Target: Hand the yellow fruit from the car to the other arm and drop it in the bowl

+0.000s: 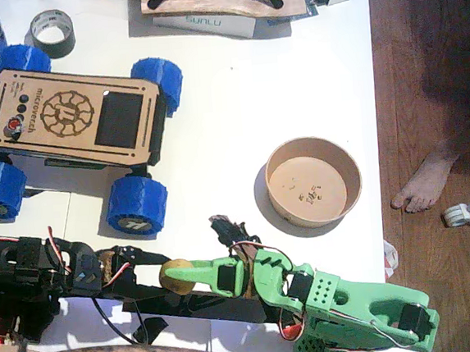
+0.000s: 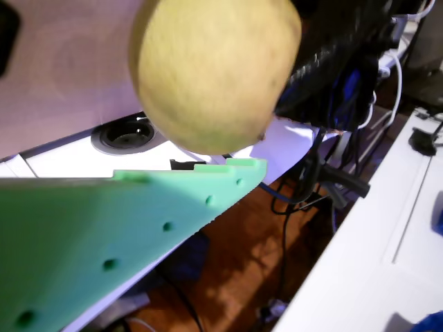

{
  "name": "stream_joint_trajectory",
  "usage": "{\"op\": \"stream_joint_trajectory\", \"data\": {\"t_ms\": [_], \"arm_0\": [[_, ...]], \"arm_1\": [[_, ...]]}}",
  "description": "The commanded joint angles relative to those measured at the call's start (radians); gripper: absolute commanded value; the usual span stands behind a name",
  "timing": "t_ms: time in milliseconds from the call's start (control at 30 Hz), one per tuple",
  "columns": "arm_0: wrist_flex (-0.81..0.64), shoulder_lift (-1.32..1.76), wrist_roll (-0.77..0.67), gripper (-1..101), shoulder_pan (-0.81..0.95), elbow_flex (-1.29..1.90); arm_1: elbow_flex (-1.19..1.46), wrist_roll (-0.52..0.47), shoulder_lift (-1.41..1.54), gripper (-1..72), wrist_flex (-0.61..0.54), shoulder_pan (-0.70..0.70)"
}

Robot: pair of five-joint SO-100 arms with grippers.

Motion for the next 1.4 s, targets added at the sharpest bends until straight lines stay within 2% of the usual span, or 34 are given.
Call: {"op": "stream_joint_trajectory", "data": {"t_ms": [0, 100, 167, 200, 233, 267, 300, 467, 867, 900, 1000, 1033, 1167, 1367], "arm_0": [[-0.002, 0.018, -0.011, 0, 0.003, -0.012], [0.002, 0.018, -0.011, 0, 0.003, -0.012], [0.002, 0.018, -0.011, 0, 0.003, -0.012], [0.002, 0.018, -0.011, 0, 0.003, -0.012], [0.003, 0.018, -0.011, 0, 0.003, -0.012], [0.005, 0.018, -0.011, 0, 0.003, -0.012], [0.006, 0.018, -0.011, 0, 0.003, -0.012], [0.008, 0.018, -0.011, 0, 0.003, -0.012], [0.029, 0.017, -0.011, 0, 0.003, -0.012], [0.031, 0.017, -0.002, 9, 0.003, -0.012], [0.035, 0.015, -0.002, 51, 0.003, -0.012], [0.035, 0.015, 0.000, 57, 0.003, -0.012], [0.029, 0.018, 0.000, 63, 0.003, -0.012], [0.031, 0.018, -0.003, 64, 0.003, -0.012]], "arm_1": [[-0.020, 0.026, -0.015, 36.9, -0.038, -0.021], [-0.017, 0.043, -0.015, 37.1, -0.038, -0.031], [-0.017, 0.021, -0.012, 34.4, -0.038, -0.031], [-0.017, -0.009, -0.012, 30.2, -0.038, -0.031], [-0.017, -0.031, -0.012, 22.2, -0.038, -0.034], [-0.017, -0.026, -0.009, 7.3, -0.038, -0.034], [-0.017, -0.005, -0.003, 0.1, -0.038, -0.034], [-0.015, 0.074, 0.008, 0.0, -0.032, -0.031], [-0.014, 0.071, 0.025, 0.0, -0.032, -0.020], [-0.014, 0.069, 0.026, 0.0, -0.032, -0.018], [-0.012, 0.069, 0.025, 0.0, -0.028, -0.015], [-0.012, 0.064, 0.023, 0.0, -0.026, -0.014], [-0.012, 0.052, 0.023, 0.0, -0.026, -0.006], [-0.034, 0.051, 0.020, 0.0, -0.028, 0.021]]}}
